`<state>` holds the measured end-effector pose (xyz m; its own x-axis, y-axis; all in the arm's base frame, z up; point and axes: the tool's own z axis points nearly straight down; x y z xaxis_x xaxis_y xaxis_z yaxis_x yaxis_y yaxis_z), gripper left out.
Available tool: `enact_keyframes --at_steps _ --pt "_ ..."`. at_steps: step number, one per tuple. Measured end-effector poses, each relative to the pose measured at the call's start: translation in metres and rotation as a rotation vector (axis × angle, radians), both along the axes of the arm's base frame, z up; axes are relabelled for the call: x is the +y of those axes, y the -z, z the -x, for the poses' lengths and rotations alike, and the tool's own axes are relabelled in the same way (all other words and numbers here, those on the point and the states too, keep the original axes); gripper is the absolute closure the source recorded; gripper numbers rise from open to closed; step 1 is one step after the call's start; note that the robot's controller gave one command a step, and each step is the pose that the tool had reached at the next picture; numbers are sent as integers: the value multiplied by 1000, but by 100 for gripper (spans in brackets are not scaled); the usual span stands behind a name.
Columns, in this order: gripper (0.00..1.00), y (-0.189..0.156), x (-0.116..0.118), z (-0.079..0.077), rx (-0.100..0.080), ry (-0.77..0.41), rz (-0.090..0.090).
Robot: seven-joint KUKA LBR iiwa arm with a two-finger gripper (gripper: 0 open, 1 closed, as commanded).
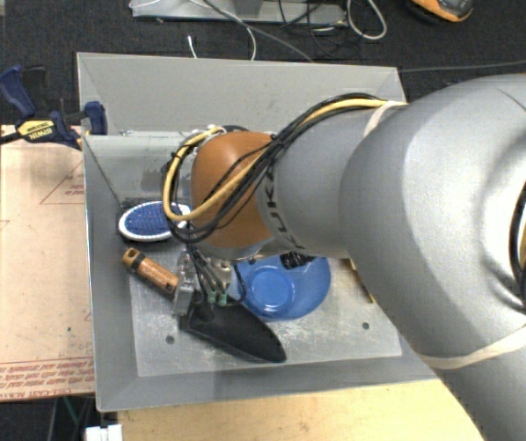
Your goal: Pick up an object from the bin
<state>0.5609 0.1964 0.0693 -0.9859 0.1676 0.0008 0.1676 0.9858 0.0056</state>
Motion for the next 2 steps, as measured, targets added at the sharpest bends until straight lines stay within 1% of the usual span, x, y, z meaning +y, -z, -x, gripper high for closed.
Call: enact_keyframes --at_steps 1,2 --pt "100 0 0 0 0 0 0" --pt "100 -22 -1 4 12 0 4"
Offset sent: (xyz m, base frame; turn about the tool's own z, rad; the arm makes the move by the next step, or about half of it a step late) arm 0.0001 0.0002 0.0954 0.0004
